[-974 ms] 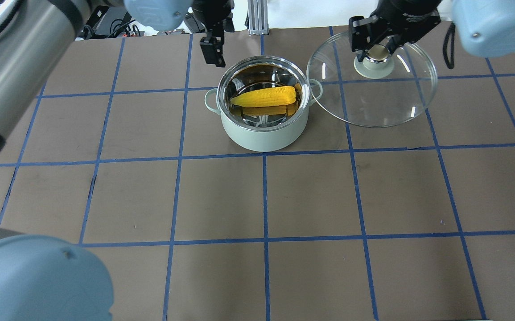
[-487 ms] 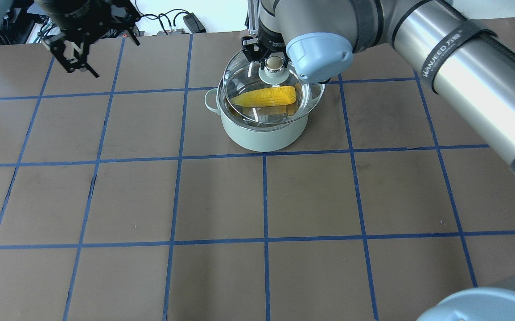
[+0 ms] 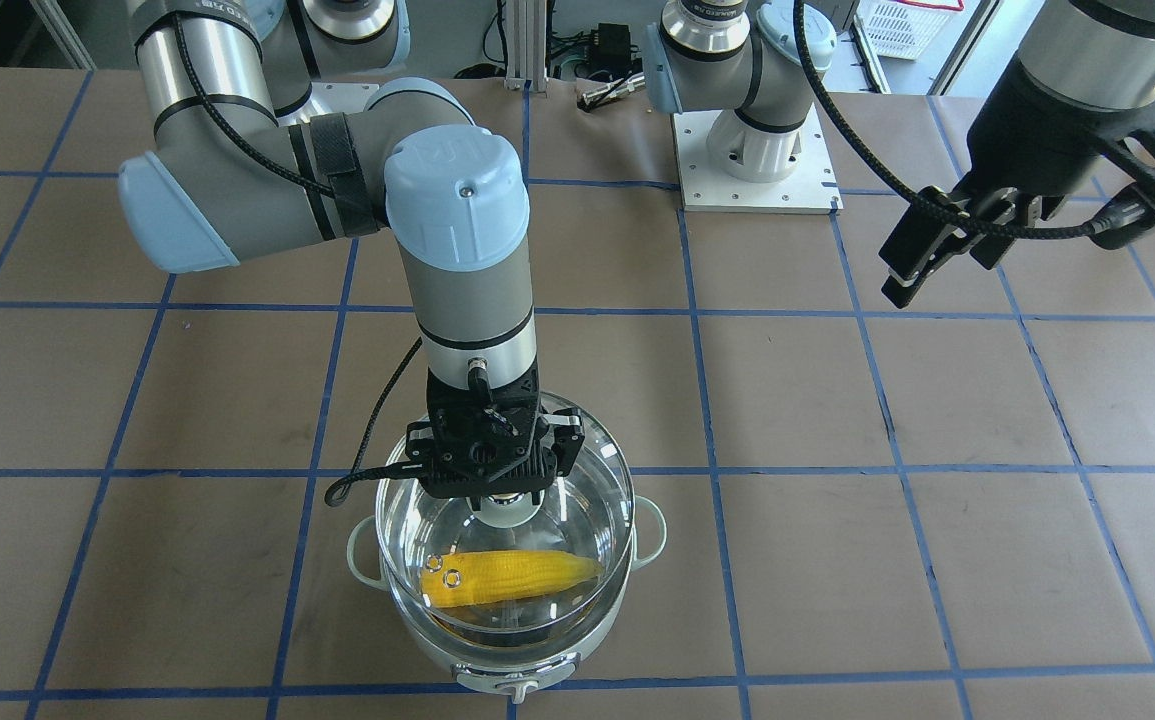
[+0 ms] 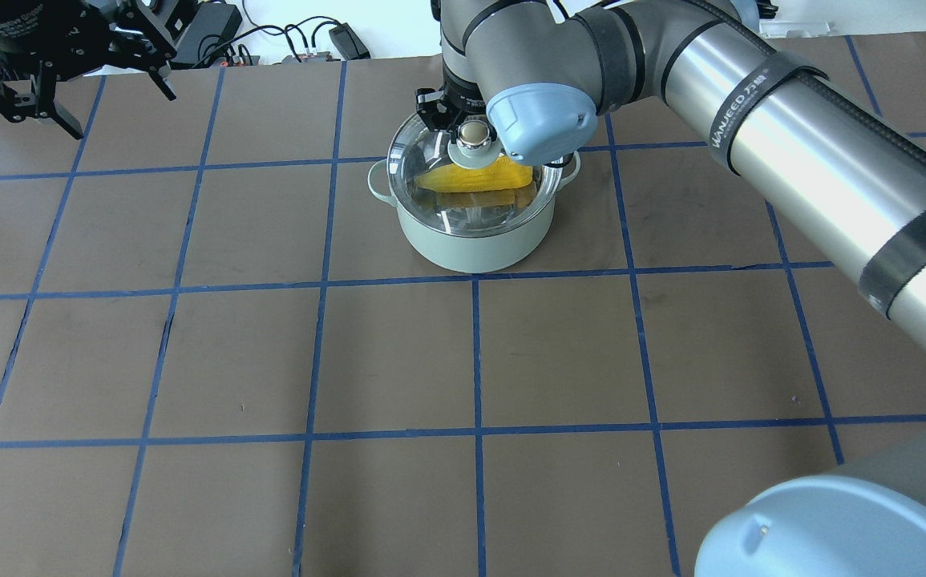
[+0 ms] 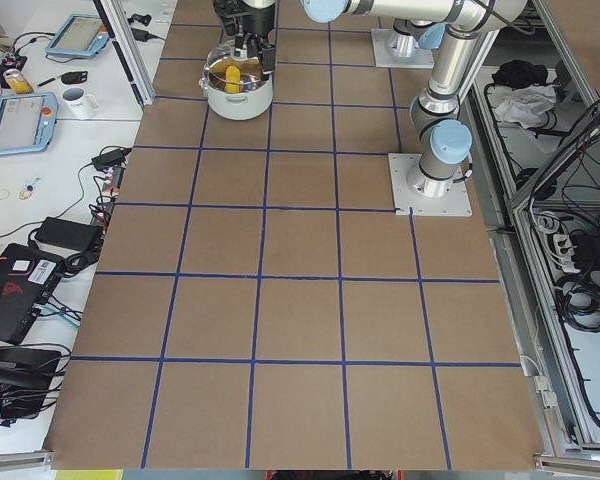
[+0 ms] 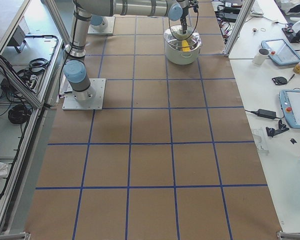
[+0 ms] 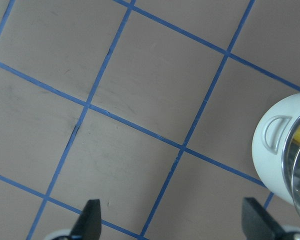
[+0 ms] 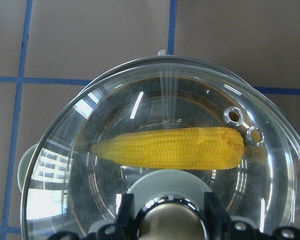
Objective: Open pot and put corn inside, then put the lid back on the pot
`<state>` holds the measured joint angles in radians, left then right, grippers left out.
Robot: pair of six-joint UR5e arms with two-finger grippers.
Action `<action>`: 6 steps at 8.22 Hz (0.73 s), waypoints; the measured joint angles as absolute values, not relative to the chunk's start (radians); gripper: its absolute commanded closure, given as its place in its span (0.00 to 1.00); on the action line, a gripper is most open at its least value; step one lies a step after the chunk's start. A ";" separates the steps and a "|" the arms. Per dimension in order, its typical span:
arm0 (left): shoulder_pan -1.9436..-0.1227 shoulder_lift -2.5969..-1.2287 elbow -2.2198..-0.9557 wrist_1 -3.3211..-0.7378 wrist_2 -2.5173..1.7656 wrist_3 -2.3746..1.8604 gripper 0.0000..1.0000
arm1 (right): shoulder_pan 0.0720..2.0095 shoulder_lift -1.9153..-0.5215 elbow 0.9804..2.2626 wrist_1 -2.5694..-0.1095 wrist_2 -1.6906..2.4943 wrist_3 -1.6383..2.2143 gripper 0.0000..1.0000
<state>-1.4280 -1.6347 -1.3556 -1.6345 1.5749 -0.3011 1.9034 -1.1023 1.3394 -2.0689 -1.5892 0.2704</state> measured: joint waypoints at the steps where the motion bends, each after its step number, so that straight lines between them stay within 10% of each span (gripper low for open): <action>1: -1.426 -1.627 -1.358 -1.638 1.610 -0.256 0.00 | 1.906 -1.092 1.342 -2.072 -1.589 0.269 0.74; 6: -1.486 -1.623 -1.368 -1.648 1.641 -0.088 0.00 | 1.908 -1.055 1.344 -2.135 -1.589 0.262 0.74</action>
